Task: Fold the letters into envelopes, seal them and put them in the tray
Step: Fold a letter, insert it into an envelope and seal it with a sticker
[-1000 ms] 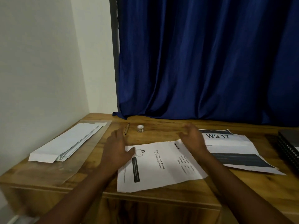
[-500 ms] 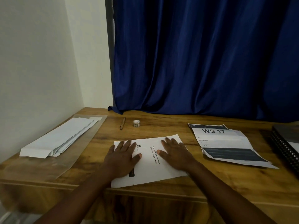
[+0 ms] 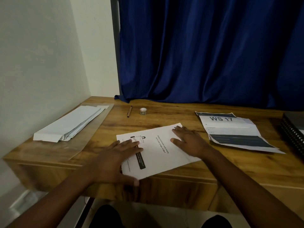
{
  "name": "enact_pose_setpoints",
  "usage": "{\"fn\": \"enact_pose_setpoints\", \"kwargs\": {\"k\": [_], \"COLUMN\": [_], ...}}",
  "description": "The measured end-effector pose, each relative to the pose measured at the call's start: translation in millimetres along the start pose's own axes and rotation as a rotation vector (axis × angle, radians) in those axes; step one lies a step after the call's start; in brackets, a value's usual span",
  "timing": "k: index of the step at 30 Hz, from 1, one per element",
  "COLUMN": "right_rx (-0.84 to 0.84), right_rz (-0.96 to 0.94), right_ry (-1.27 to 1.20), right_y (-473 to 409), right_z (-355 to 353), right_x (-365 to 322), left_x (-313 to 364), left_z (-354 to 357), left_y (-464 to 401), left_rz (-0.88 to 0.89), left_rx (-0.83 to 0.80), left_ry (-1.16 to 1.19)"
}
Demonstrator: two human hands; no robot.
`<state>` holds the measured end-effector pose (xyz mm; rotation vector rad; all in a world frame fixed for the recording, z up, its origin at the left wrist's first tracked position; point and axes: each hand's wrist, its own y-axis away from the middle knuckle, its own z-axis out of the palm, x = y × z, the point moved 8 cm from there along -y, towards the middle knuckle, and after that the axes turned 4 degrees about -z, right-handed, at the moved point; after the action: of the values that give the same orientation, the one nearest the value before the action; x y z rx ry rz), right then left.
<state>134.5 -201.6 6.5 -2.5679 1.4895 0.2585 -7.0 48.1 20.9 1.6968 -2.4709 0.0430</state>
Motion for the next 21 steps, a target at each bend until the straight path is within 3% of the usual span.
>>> {"fn": "enact_pose_setpoints", "kwargs": {"k": [3, 6, 10, 13, 17, 21], "right_rx": [0.105, 0.330, 0.513, 0.309, 0.044, 0.199], "right_rz": [-0.075, -0.099, -0.139, -0.163, -0.307, -0.108], "right_ry": [-0.089, -0.107, -0.311, -0.713, -0.549, -0.711], "right_y": [7.1, 12.3, 33.9, 63.0, 98.0, 109.1], "right_z": [-15.0, -37.8, -62.3, -54.3, -22.5, -11.2], "right_x": [-10.7, -16.1, -35.0, -62.8, -96.8, -81.4], "left_x": [1.2, 2.0, 6.5, 15.7, 40.8, 50.5], "left_z": [4.6, 7.8, -6.2, -30.3, -56.5, -72.1], "left_y": [24.5, 33.5, 39.3, 37.8, 24.6, 3.2], "left_rz": [0.043, 0.136, 0.209, 0.198, 0.203, 0.192], "left_rx": [0.023, 0.129, 0.261, 0.387, 0.428, 0.433], "left_ry": [-0.102, -0.182, -0.095, -0.042, 0.035, 0.042]}}
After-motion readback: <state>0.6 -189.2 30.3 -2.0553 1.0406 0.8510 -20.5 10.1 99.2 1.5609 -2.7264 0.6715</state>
